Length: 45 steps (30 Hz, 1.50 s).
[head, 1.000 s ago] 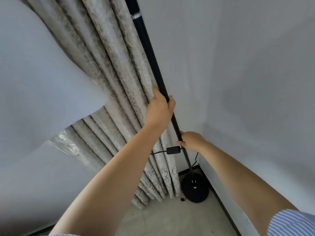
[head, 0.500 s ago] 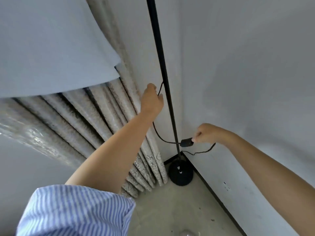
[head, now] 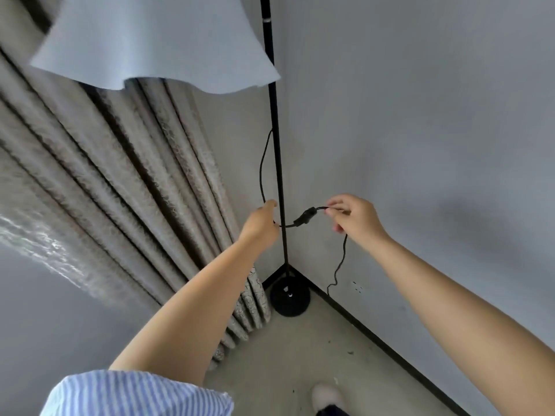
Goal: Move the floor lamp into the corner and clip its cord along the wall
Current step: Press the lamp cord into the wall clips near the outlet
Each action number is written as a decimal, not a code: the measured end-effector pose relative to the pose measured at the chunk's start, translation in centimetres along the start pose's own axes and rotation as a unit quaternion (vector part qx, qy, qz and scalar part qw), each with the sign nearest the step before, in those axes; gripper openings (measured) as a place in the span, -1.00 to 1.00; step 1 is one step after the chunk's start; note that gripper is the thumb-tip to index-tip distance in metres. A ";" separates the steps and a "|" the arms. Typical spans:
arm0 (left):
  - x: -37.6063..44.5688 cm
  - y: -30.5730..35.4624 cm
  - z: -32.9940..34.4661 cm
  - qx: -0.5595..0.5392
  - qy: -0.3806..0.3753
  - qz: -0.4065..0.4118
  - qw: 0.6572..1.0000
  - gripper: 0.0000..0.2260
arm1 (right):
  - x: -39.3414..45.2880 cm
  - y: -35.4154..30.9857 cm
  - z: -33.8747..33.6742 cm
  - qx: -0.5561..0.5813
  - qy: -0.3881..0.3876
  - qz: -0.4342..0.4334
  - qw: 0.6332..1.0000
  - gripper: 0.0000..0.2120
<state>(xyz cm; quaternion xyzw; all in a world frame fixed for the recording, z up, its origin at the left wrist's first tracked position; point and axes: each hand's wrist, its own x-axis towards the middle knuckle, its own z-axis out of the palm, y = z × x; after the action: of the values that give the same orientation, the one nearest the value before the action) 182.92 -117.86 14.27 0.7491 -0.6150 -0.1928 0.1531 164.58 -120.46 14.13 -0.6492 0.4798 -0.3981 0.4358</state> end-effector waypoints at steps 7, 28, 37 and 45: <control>-4.5 2.0 0.4 -0.040 -0.002 0.070 0.997 -0.46 | -4.9 -3.4 -1.5 -0.021 0.023 0.008 1.000 -0.81; -6.5 7.7 5.0 0.053 -0.019 0.306 0.950 -0.76 | -13.8 -1.9 -9.7 0.142 -0.113 0.118 0.976 -0.72; -3.4 4.0 4.6 0.193 -0.057 0.238 0.950 -0.87 | -14.5 4.0 -13.2 -0.112 -0.193 0.254 0.941 -0.82; -0.2 1.9 9.2 0.245 -0.205 0.303 0.898 -0.89 | -14.1 8.6 -13.5 -0.108 -0.157 0.250 0.949 -0.77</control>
<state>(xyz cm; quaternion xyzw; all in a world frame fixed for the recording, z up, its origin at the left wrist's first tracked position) 176.87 -117.99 7.03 0.4845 -0.8577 -0.1292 -0.1139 146.48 -110.62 8.69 -0.6061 0.5922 -0.1156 0.5182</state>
